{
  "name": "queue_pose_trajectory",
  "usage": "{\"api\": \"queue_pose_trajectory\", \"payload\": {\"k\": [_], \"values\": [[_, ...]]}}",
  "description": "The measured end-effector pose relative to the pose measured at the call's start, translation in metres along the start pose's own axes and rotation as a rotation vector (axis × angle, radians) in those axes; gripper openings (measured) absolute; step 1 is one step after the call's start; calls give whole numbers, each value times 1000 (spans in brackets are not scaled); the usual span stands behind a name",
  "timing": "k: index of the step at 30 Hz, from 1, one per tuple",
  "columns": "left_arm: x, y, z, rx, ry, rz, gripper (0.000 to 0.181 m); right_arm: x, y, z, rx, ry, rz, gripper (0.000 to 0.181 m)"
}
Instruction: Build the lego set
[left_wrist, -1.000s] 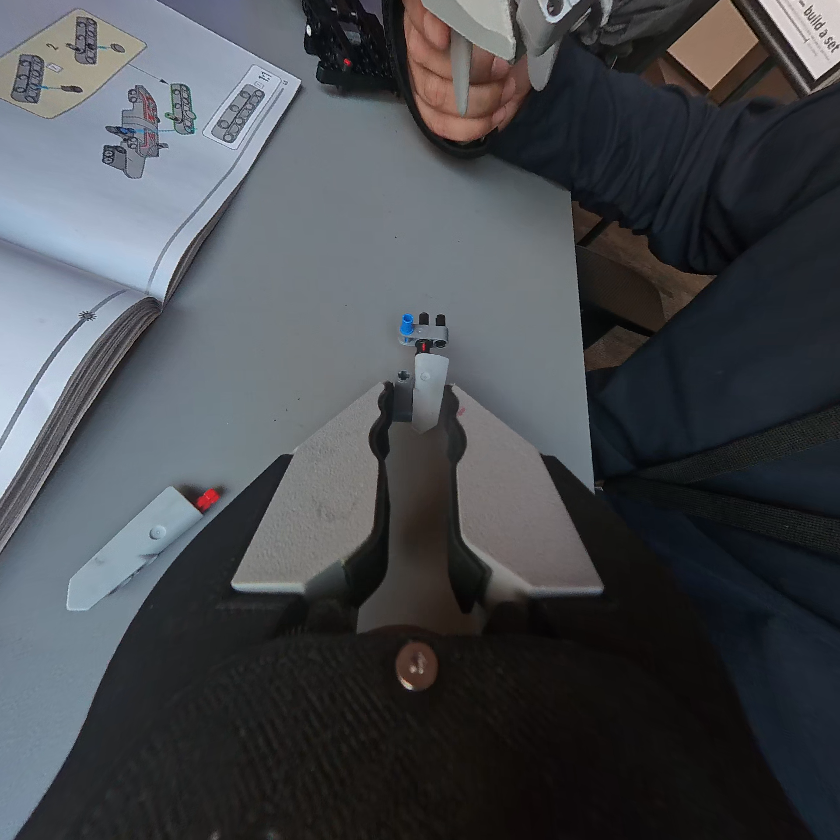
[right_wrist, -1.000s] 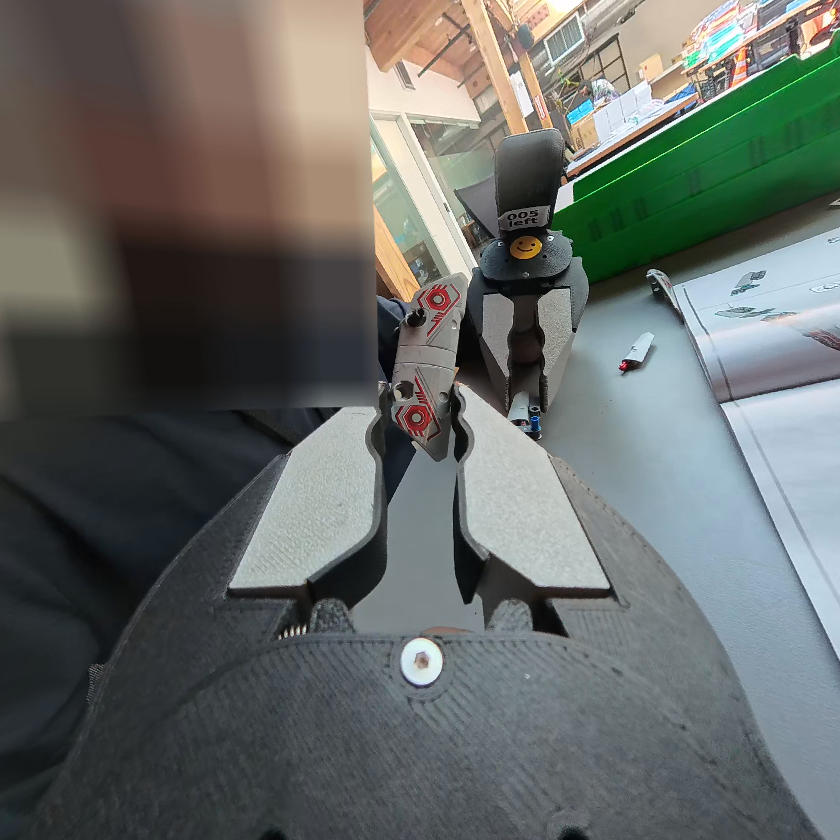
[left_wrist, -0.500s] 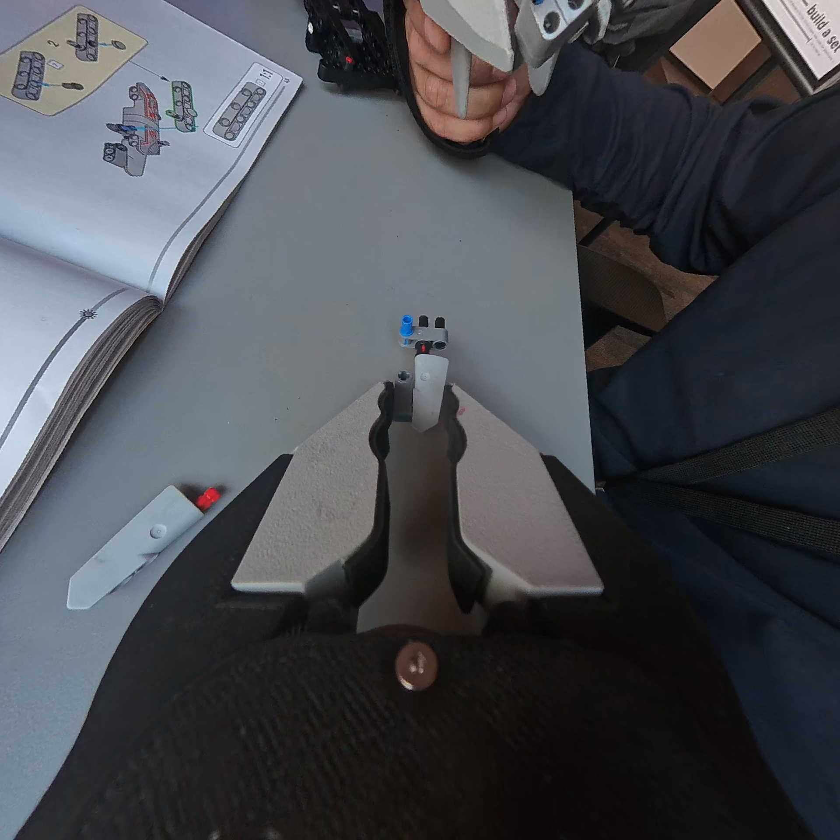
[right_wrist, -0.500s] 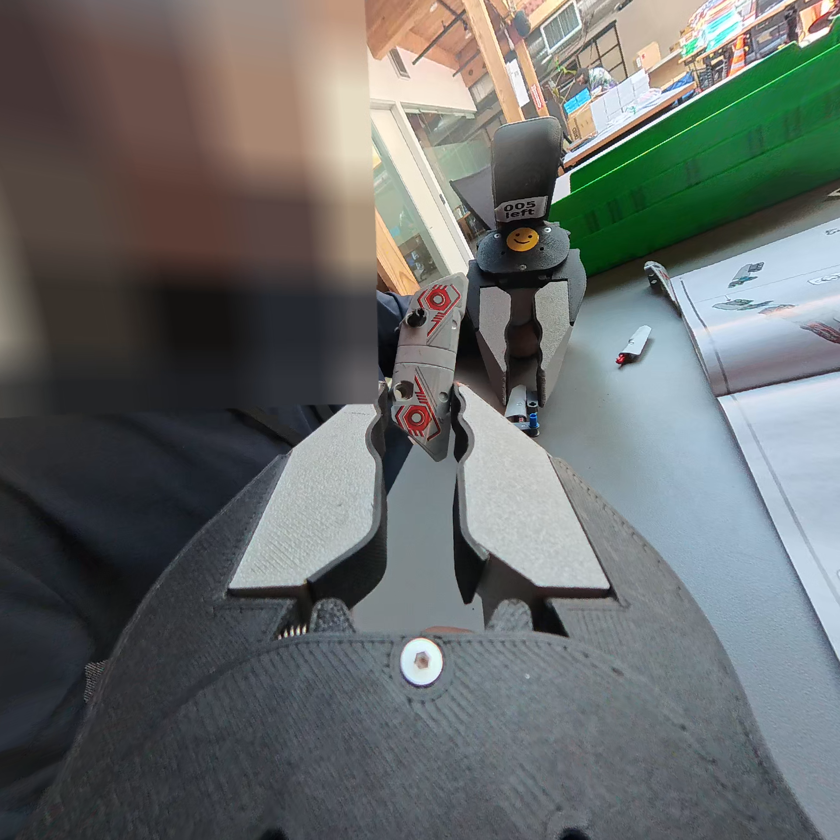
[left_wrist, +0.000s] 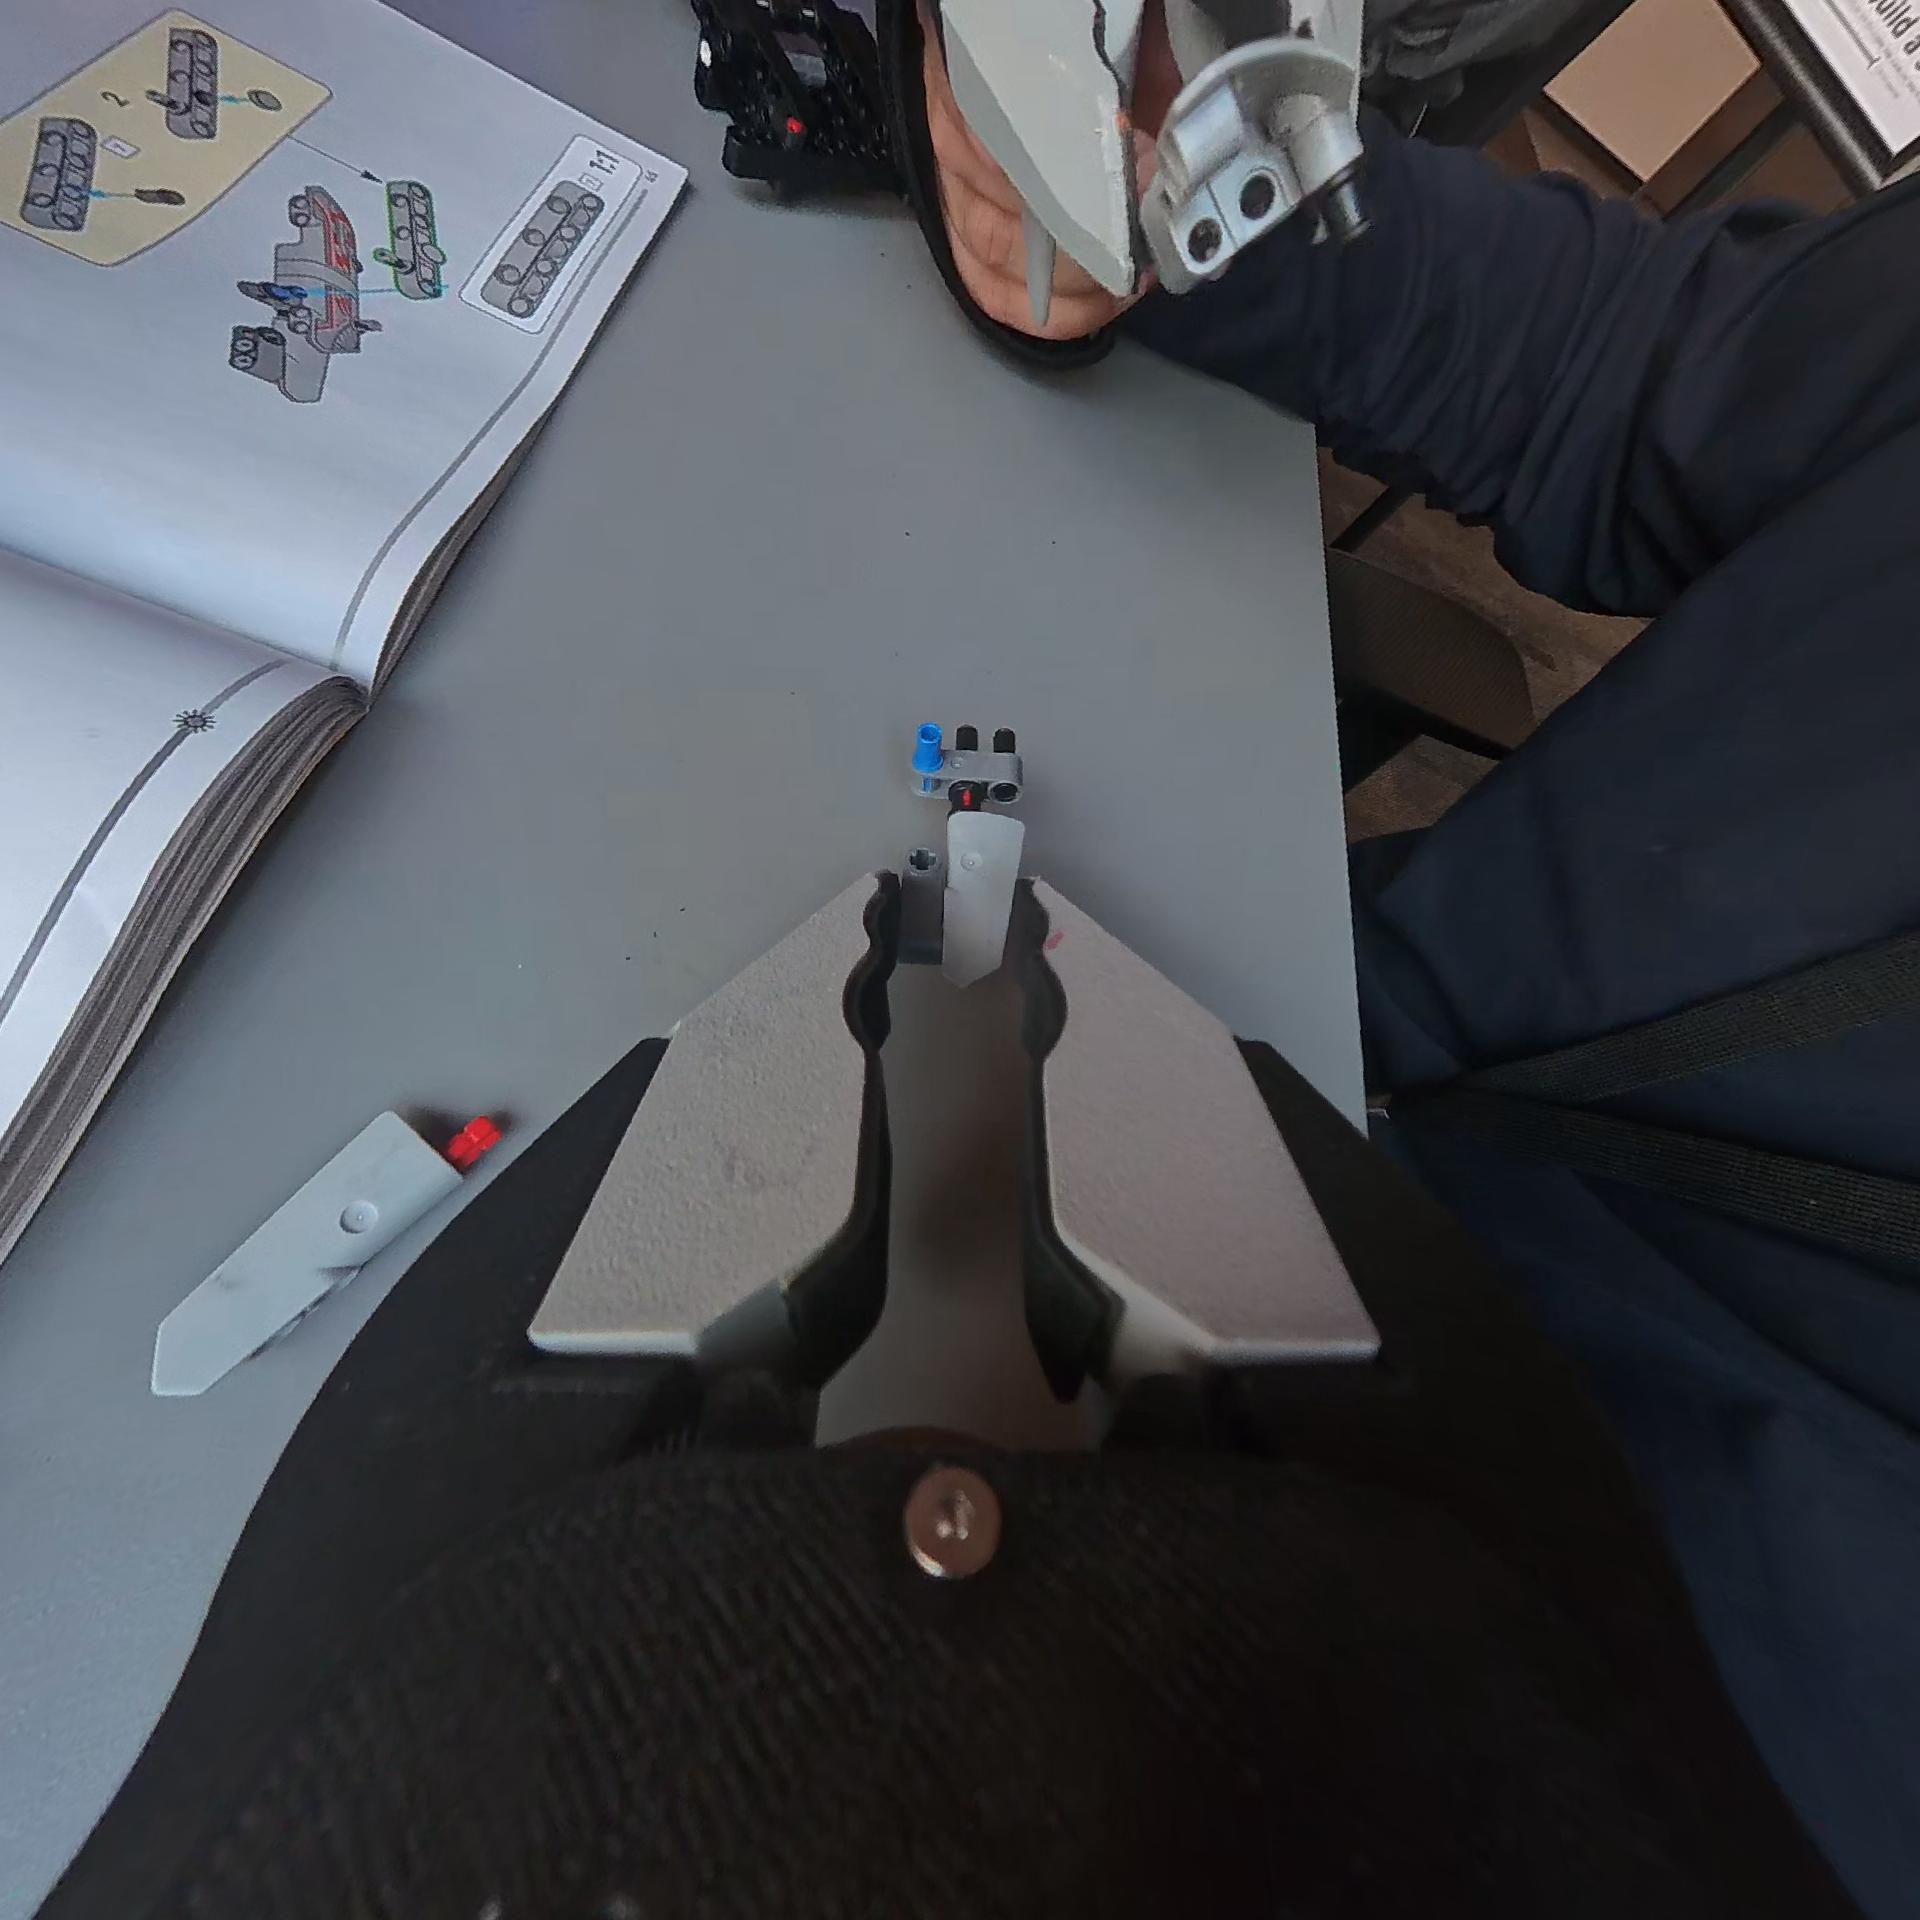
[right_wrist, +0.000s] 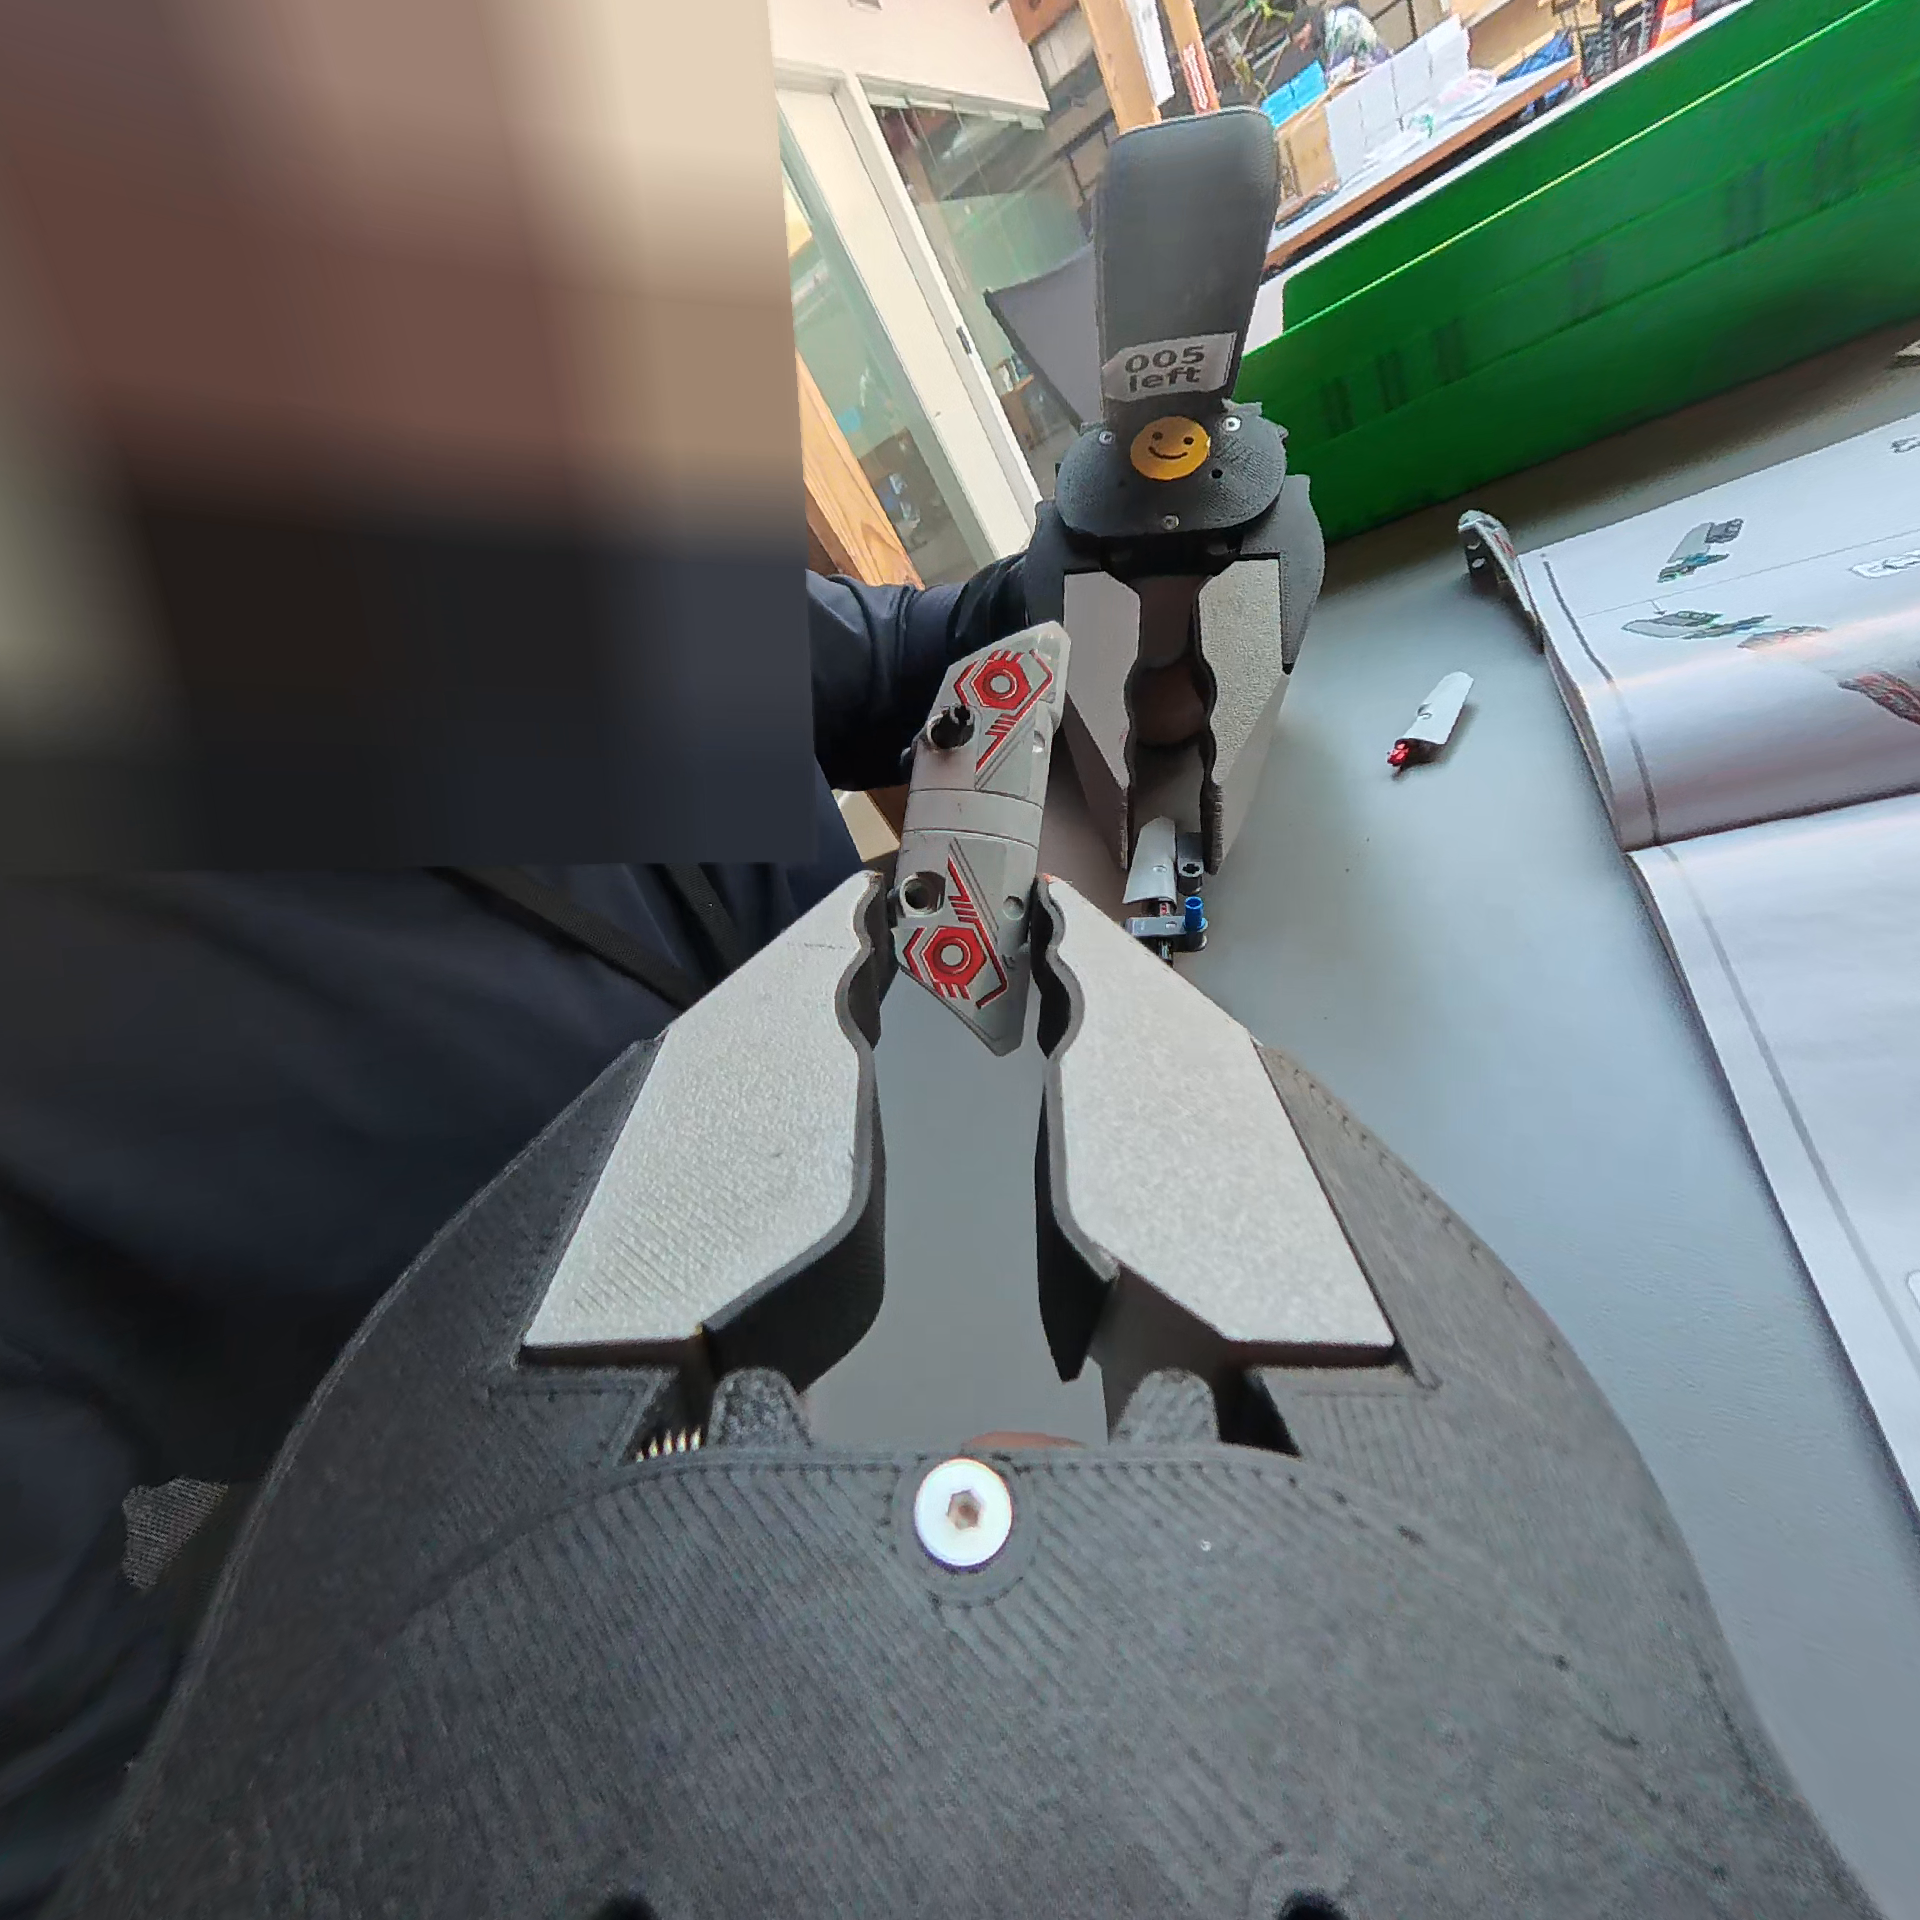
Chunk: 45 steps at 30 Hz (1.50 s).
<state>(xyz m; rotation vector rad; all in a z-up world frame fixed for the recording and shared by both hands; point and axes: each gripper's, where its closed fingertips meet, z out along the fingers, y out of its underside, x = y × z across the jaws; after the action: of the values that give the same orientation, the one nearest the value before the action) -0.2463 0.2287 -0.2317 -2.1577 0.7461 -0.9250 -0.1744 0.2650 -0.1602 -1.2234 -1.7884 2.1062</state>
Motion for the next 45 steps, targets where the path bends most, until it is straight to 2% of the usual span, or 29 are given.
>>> {"api": "queue_pose_trajectory", "payload": {"k": [32,41,45], "values": [[0,0,0,-2,1,-2,18,1,1,1,-4,5,0,24],[-1,1,1,-12,-11,-5,18,-6,-22,-13,151,-105,120,24],[-1,0,1,-6,-11,2,18,-6,-25,-17,171,-113,120,24]]}}
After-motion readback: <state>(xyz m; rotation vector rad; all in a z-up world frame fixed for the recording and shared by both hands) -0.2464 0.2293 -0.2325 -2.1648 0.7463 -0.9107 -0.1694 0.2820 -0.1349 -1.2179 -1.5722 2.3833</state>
